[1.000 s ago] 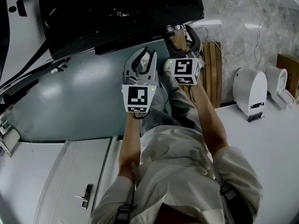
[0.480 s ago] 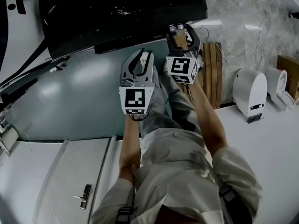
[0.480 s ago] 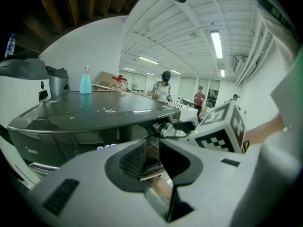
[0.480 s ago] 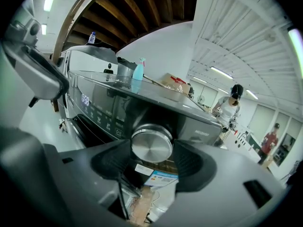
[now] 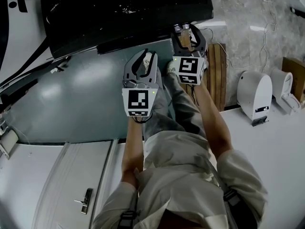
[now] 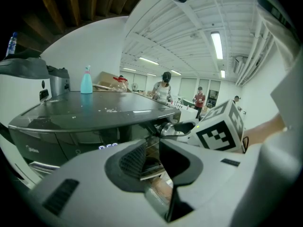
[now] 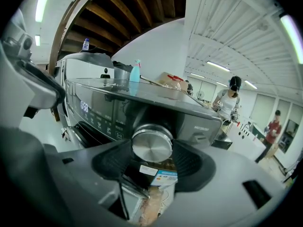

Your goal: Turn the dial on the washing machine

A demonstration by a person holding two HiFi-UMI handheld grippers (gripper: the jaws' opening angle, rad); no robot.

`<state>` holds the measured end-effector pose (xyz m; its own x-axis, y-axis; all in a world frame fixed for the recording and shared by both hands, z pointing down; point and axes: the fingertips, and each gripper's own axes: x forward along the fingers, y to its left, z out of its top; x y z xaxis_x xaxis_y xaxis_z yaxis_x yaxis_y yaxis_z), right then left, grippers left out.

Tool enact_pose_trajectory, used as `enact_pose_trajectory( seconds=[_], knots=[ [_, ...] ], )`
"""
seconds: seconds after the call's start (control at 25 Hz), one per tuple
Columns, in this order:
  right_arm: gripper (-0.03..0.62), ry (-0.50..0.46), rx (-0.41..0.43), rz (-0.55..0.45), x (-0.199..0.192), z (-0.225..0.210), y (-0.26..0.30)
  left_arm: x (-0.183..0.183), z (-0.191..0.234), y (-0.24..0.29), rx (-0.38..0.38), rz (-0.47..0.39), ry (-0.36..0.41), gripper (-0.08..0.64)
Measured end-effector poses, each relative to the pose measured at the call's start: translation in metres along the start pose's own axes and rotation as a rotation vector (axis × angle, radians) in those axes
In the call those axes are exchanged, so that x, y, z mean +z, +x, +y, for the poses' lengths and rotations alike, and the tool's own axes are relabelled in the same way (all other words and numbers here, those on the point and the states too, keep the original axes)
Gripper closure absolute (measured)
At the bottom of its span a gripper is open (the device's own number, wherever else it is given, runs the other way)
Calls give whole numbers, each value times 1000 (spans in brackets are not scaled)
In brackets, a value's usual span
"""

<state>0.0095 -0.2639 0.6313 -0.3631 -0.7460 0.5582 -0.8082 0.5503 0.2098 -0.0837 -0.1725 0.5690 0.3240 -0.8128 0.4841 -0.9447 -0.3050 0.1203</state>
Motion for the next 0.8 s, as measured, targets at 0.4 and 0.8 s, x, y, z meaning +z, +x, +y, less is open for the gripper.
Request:
enact_pose_trajectory(
  seconds=[0.4,0.8],
  knots=[
    [322,151,67,-13,1,-1,1,1,-1,2,-5,-6,-3,465],
    [322,277,125,-13,-1,-3,1,2,-1,5,-5,-7,-7,465]
  ],
)
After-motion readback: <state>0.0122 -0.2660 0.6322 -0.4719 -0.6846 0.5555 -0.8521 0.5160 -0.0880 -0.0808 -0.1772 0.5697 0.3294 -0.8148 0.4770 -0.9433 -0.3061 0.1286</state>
